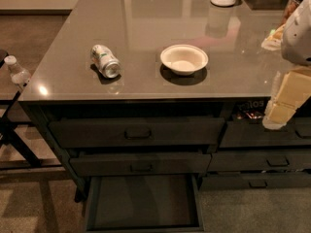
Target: Close bottom drawer
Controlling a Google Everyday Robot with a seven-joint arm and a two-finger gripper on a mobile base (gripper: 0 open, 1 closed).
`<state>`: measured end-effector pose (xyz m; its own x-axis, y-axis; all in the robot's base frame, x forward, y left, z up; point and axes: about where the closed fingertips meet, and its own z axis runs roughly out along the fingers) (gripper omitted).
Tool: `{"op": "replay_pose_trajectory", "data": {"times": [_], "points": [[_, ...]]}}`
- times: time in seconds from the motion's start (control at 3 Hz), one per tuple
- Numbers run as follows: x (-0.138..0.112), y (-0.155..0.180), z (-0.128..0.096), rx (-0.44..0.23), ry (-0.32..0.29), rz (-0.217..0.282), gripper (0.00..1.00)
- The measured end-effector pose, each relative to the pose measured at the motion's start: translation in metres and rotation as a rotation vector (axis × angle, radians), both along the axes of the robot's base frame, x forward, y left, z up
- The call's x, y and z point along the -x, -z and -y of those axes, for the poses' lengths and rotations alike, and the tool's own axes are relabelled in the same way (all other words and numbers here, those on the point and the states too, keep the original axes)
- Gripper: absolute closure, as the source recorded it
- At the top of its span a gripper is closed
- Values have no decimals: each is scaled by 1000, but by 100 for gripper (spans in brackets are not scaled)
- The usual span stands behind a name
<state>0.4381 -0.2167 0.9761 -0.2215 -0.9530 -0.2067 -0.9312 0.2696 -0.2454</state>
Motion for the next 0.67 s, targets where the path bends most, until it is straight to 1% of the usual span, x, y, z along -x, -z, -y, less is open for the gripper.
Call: {"op": "replay_pose_trajectory", "data": {"times": [0.33, 0.67], "points": [[0, 0, 0, 0, 0, 0, 0], [0, 0, 0, 0, 0, 0, 17]]}}
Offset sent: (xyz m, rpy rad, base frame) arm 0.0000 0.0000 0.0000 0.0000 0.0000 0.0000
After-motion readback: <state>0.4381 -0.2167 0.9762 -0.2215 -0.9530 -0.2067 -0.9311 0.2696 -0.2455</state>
